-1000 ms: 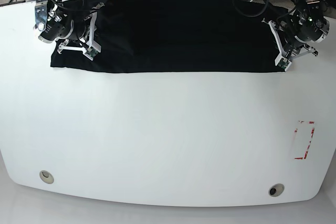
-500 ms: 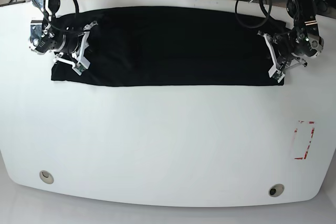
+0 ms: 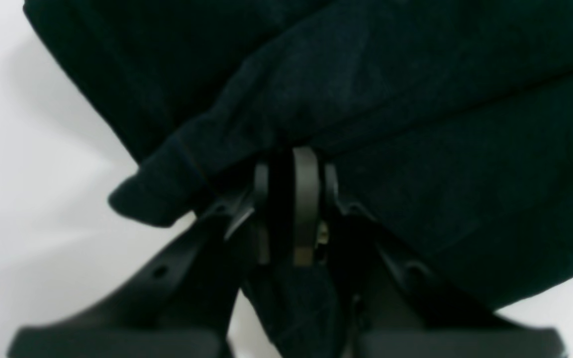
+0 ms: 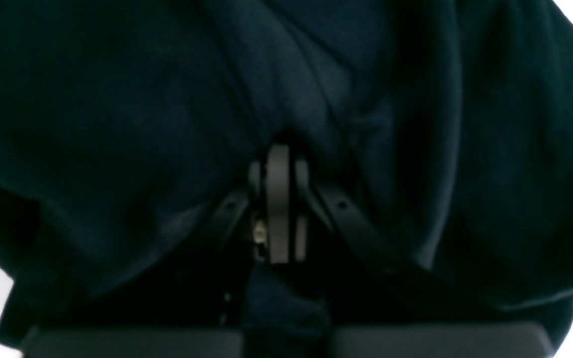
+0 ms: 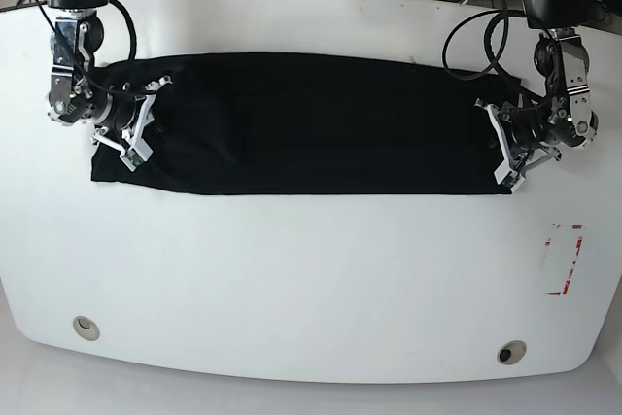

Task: Layout the t-shirt on the table in an organized manner, then fold the t-shirt properly
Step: 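Pull the held folded edge with both grippers away from the robot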

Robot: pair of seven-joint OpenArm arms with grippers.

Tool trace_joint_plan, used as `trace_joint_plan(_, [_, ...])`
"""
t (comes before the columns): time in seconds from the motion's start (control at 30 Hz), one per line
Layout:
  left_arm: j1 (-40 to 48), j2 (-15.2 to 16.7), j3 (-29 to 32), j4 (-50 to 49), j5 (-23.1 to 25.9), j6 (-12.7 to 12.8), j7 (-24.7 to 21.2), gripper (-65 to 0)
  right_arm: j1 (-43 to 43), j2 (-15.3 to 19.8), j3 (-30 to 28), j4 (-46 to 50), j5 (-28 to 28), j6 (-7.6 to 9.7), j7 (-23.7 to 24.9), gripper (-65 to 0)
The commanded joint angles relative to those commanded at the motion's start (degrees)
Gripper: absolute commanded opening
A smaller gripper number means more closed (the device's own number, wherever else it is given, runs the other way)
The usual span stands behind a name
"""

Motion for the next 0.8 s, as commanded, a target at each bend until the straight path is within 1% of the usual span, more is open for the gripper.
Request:
trace_joint_plan(0.07, [0.3,0.0,0.0,3.2,-0.1,0.0,0.7,-59.0,0.1,0.1,0.0,0.1,0.0,0.00,0.0,-63.9])
trace_joint_plan(0.13, [0.3,0.0,-0.3,6.5,-0.2,0.0,3.2,-53.7,0.7,0.1,0.0,0.1,-0.2,0.00,0.0,-63.9])
trace_joint_plan(0.17, [0.2,0.0,-0.4,7.9,-0.3,0.0,4.7,-49.9,0.7,0.1,0.0,0.1,-0.2,0.00,0.0,-63.9])
trace_joint_plan(0.23, [0.1,0.0,-1.7,11.7,-0.4,0.0,7.9,-38.3,0.7,0.1,0.0,0.1,-0.2,0.00,0.0,-63.9])
trace_joint_plan(0.3, [0.1,0.0,-4.2,15.1,-1.4,0.0,9.1,-28.9,0.7,-0.1,0.0,0.1,-0.2,0.00,0.0,-64.0])
trace_joint_plan(0.33, [0.1,0.0,-5.2,15.9,-2.1,0.0,9.2,-26.8,0.7,-0.1,0.0,0.1,-0.2,0.00,0.0,-64.0])
trace_joint_plan(0.37, [0.1,0.0,-6.9,17.1,-4.0,0.0,9.3,-25.4,0.7,-0.2,0.0,0.1,-0.2,0.00,0.0,-64.0])
trace_joint_plan(0.47, [0.2,-0.2,-10.4,17.2,-8.0,0.0,9.3,-25.0,0.7,-0.3,0.0,0.1,-0.2,0.00,0.0,-64.0])
trace_joint_plan(0.57, [0.2,-1.3,-12.7,15.5,-10.2,0.0,9.3,-24.9,0.7,-0.3,0.0,0.1,-0.1,0.00,0.0,-64.0])
trace_joint_plan(0.7, [0.0,-1.7,-13.3,9.7,-11.6,0.0,9.0,-24.9,0.7,-0.4,0.0,0.1,0.0,0.00,-0.2,-64.0])
trace_joint_plan(0.8, [-1.2,-1.7,-13.3,6.1,-11.7,0.0,7.3,-25.0,0.7,-0.4,0.0,0.1,0.0,0.00,-0.2,-64.0])
